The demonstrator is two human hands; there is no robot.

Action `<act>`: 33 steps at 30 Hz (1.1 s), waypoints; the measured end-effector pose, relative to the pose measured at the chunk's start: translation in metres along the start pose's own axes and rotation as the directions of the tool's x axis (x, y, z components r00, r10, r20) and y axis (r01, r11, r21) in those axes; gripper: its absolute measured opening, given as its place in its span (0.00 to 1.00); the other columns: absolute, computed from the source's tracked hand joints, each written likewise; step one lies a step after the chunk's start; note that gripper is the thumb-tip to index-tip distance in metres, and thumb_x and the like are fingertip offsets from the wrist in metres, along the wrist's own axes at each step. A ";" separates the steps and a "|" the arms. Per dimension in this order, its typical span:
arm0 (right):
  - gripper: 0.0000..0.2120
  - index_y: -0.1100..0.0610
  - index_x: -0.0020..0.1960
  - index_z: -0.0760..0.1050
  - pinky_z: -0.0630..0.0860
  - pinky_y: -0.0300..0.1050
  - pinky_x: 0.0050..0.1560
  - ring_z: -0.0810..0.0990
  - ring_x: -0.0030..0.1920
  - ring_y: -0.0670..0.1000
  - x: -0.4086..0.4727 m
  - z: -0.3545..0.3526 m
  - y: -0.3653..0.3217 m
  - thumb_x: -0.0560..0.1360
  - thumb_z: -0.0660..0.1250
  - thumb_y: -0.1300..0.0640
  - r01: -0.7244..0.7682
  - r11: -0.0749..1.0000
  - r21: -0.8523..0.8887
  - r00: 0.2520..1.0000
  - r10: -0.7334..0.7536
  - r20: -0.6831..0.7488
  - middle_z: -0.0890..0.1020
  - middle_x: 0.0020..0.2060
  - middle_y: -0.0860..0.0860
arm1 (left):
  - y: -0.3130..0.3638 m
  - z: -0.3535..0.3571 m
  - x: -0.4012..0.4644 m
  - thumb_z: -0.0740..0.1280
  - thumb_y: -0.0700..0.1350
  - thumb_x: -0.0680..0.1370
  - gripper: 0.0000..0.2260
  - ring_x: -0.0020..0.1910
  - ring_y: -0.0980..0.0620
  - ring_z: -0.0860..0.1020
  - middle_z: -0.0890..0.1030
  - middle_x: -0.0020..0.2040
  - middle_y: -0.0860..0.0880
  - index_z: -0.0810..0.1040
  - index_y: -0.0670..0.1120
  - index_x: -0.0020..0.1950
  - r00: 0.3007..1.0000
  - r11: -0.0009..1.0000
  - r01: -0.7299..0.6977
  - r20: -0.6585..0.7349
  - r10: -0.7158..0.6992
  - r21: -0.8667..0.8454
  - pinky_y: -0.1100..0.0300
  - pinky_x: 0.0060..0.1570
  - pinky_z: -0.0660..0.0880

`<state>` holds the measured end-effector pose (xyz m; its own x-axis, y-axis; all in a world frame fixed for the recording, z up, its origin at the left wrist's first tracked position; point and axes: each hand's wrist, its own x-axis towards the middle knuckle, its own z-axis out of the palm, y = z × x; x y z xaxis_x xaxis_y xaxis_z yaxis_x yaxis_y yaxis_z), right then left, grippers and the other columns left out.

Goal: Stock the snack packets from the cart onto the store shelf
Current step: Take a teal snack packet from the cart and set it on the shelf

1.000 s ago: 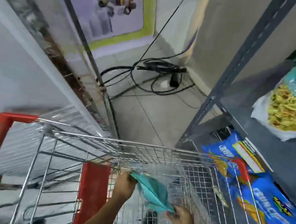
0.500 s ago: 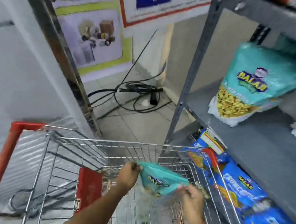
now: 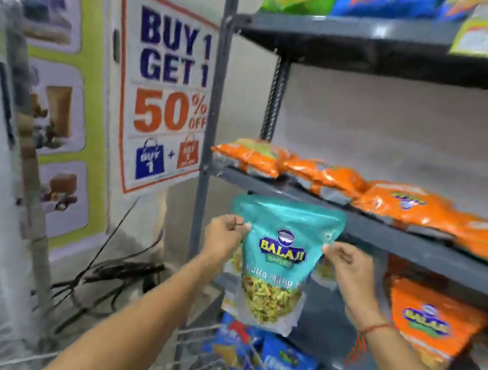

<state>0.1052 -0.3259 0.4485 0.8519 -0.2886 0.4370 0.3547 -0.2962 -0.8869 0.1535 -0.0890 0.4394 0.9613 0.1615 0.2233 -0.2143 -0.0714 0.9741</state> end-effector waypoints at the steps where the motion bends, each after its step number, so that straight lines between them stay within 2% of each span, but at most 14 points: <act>1: 0.11 0.50 0.32 0.80 0.75 0.33 0.37 0.77 0.31 0.36 0.011 -0.015 -0.015 0.71 0.71 0.63 0.022 1.000 0.003 0.999 -0.022 -0.041 0.83 0.27 0.42 | 0.019 0.010 0.009 0.71 0.40 0.71 0.08 0.33 0.50 0.75 0.81 0.29 0.50 0.81 0.45 0.31 1.000 1.000 -0.014 0.008 0.015 -0.025 0.53 0.41 0.76; 3: 0.09 0.50 0.33 0.81 0.74 0.37 0.38 0.78 0.32 0.39 0.029 -0.040 -0.043 0.70 0.71 0.59 0.069 0.998 -0.001 0.994 -0.068 -0.090 0.83 0.28 0.41 | 0.058 0.029 0.019 0.72 0.43 0.68 0.08 0.34 0.49 0.78 0.82 0.28 0.52 0.82 0.51 0.29 0.998 0.998 -0.057 0.038 0.058 -0.038 0.48 0.45 0.79; 6: 0.10 0.51 0.33 0.80 0.72 0.32 0.33 0.75 0.28 0.37 0.042 -0.070 -0.081 0.71 0.70 0.62 0.134 0.991 0.013 0.979 -0.130 -0.154 0.82 0.25 0.38 | 0.100 0.053 0.025 0.72 0.50 0.65 0.04 0.37 0.48 0.82 0.86 0.36 0.47 0.82 0.51 0.31 0.992 0.993 -0.113 0.060 0.115 -0.030 0.48 0.49 0.81; 9: 0.06 0.58 0.38 0.80 0.70 0.25 0.31 0.76 0.29 0.36 0.045 -0.088 -0.101 0.72 0.69 0.65 0.170 0.985 0.014 0.965 -0.164 -0.204 0.80 0.23 0.36 | 0.121 0.071 0.024 0.72 0.49 0.67 0.06 0.37 0.49 0.81 0.85 0.37 0.48 0.81 0.50 0.31 0.986 0.989 -0.138 0.091 0.142 -0.058 0.49 0.48 0.79; 11: 0.05 0.57 0.37 0.80 0.74 0.31 0.36 0.78 0.34 0.42 0.044 -0.095 -0.104 0.71 0.70 0.64 0.156 0.987 0.028 0.962 -0.146 -0.230 0.83 0.28 0.43 | 0.127 0.079 0.022 0.72 0.48 0.68 0.08 0.39 0.47 0.82 0.85 0.37 0.47 0.80 0.52 0.29 0.986 0.989 -0.128 0.095 0.135 -0.071 0.44 0.50 0.80; 13: 0.05 0.56 0.38 0.81 0.76 0.43 0.43 0.79 0.39 0.48 0.042 -0.099 -0.102 0.71 0.70 0.62 0.129 0.991 0.045 0.962 -0.114 -0.250 0.85 0.37 0.53 | 0.129 0.084 0.022 0.72 0.48 0.69 0.09 0.39 0.46 0.81 0.85 0.37 0.46 0.80 0.53 0.28 0.985 0.990 -0.125 0.109 0.131 -0.059 0.42 0.52 0.80; 14: 0.03 0.56 0.39 0.82 0.76 0.44 0.43 0.80 0.39 0.48 0.041 -0.101 -0.101 0.71 0.71 0.62 0.117 0.992 0.037 0.962 -0.104 -0.253 0.85 0.39 0.55 | 0.128 0.087 0.024 0.72 0.47 0.69 0.09 0.38 0.47 0.81 0.85 0.38 0.46 0.80 0.53 0.29 0.984 0.990 -0.127 0.116 0.133 -0.056 0.42 0.52 0.80; 16: 0.03 0.58 0.40 0.82 0.76 0.36 0.38 0.79 0.35 0.42 0.039 -0.103 -0.097 0.71 0.70 0.60 0.096 0.995 0.011 0.964 -0.090 -0.250 0.84 0.38 0.53 | 0.124 0.091 0.023 0.72 0.45 0.70 0.07 0.39 0.48 0.81 0.86 0.40 0.45 0.81 0.50 0.31 0.985 0.990 -0.116 0.120 0.124 -0.076 0.44 0.52 0.80; 18: 0.04 0.59 0.38 0.82 0.73 0.29 0.31 0.77 0.30 0.40 0.038 -0.102 -0.088 0.71 0.70 0.61 0.066 0.998 0.008 0.968 -0.062 -0.244 0.83 0.34 0.51 | 0.115 0.095 0.025 0.73 0.44 0.70 0.06 0.41 0.46 0.82 0.86 0.41 0.46 0.82 0.50 0.33 0.986 0.992 -0.083 0.135 0.095 -0.096 0.44 0.53 0.81; 20: 0.05 0.59 0.38 0.82 0.72 0.29 0.30 0.77 0.30 0.43 0.037 -0.100 -0.073 0.71 0.70 0.62 0.024 0.999 0.021 0.971 -0.018 -0.239 0.82 0.32 0.53 | 0.100 0.098 0.027 0.73 0.43 0.70 0.06 0.41 0.45 0.83 0.86 0.40 0.46 0.83 0.50 0.32 0.986 0.995 -0.056 0.154 0.069 -0.085 0.45 0.51 0.80; 23: 0.04 0.63 0.41 0.81 0.71 0.27 0.27 0.77 0.26 0.38 0.037 -0.093 -0.039 0.72 0.69 0.64 -0.055 0.997 0.045 0.976 0.064 -0.207 0.82 0.31 0.52 | 0.066 0.104 0.031 0.74 0.43 0.69 0.06 0.42 0.43 0.84 0.86 0.39 0.45 0.83 0.50 0.32 0.985 0.999 0.002 0.172 0.007 -0.052 0.47 0.49 0.81; 26: 0.04 0.61 0.40 0.82 0.70 0.27 0.26 0.78 0.28 0.41 0.037 -0.087 0.004 0.72 0.69 0.63 -0.125 0.992 0.004 0.972 0.123 -0.199 0.82 0.30 0.51 | 0.016 0.113 0.036 0.73 0.41 0.70 0.08 0.37 0.46 0.79 0.82 0.36 0.43 0.81 0.48 0.31 0.979 0.995 0.075 0.194 -0.062 -0.059 0.52 0.44 0.76; 28: 0.05 0.59 0.37 0.83 0.73 0.30 0.29 0.79 0.31 0.47 0.039 -0.084 0.033 0.71 0.69 0.63 -0.165 0.986 -0.028 0.967 0.156 -0.199 0.83 0.30 0.52 | -0.017 0.121 0.042 0.73 0.40 0.70 0.09 0.35 0.47 0.75 0.79 0.34 0.42 0.80 0.46 0.29 0.969 0.993 0.109 0.229 -0.094 -0.051 0.50 0.42 0.74; 33: 0.06 0.58 0.35 0.83 0.79 0.52 0.43 0.82 0.34 0.50 0.056 -0.077 0.099 0.70 0.70 0.62 -0.282 0.955 -0.094 0.948 0.262 -0.179 0.86 0.33 0.54 | -0.069 0.149 0.060 0.72 0.40 0.70 0.11 0.41 0.48 0.77 0.81 0.37 0.43 0.82 0.52 0.28 0.962 0.987 0.155 0.233 -0.144 -0.030 0.47 0.50 0.76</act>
<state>0.1581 -0.4410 0.3968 0.8318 -0.5143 0.2089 0.0628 -0.2868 -0.9559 0.2518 -0.2209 0.3810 0.9957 -0.0636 0.0668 -0.0679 -0.0155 0.9976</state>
